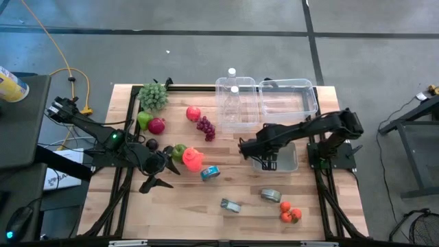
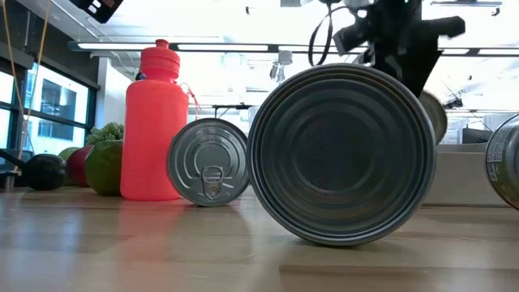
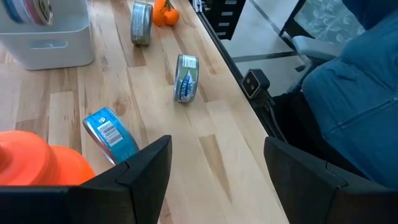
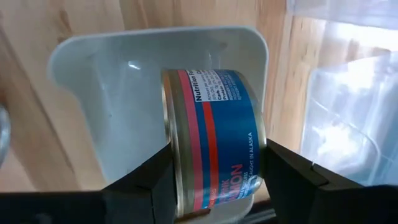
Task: Pick & Place Food Item
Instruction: Put the blue pink tuna can into the gray bin, then put the right green tuna can into the gray bin
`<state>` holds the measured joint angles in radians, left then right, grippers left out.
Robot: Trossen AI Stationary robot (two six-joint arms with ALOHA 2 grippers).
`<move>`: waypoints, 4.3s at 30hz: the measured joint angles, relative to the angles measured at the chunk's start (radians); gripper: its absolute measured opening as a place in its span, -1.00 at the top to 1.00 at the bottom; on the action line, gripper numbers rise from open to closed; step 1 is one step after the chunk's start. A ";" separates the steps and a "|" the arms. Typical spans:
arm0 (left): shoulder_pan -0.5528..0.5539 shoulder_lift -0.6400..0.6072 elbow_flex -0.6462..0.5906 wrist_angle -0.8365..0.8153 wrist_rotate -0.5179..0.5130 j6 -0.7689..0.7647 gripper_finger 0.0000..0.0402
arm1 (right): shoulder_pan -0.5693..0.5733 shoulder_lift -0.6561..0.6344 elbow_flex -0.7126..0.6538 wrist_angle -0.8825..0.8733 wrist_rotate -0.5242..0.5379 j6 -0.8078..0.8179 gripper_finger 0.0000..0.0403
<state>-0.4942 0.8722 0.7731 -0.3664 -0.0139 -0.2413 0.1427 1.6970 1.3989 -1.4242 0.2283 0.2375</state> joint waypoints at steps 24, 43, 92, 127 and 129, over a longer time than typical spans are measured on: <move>0.000 0.000 0.000 0.000 -0.001 0.005 -0.22 | 0.001 0.001 -0.121 0.169 0.011 -0.006 -0.06; 0.000 0.000 0.000 0.000 -0.002 0.005 -0.22 | 0.000 0.000 -0.105 0.095 0.118 -0.009 -0.66; 0.000 0.000 0.000 0.005 -0.002 0.062 -0.22 | 0.546 -0.053 -0.063 0.318 -0.053 0.731 -0.62; 0.000 0.000 0.000 0.001 -0.001 0.058 -0.22 | 0.573 -0.053 -0.322 0.542 -0.018 0.779 -0.52; 0.000 0.000 0.000 0.001 -0.002 0.058 -0.22 | 0.568 -0.053 -0.322 0.545 -0.024 0.779 -0.45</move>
<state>-0.4938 0.8726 0.7727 -0.3654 -0.0154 -0.1833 0.7111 1.6444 1.0767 -0.8797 0.2044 1.0168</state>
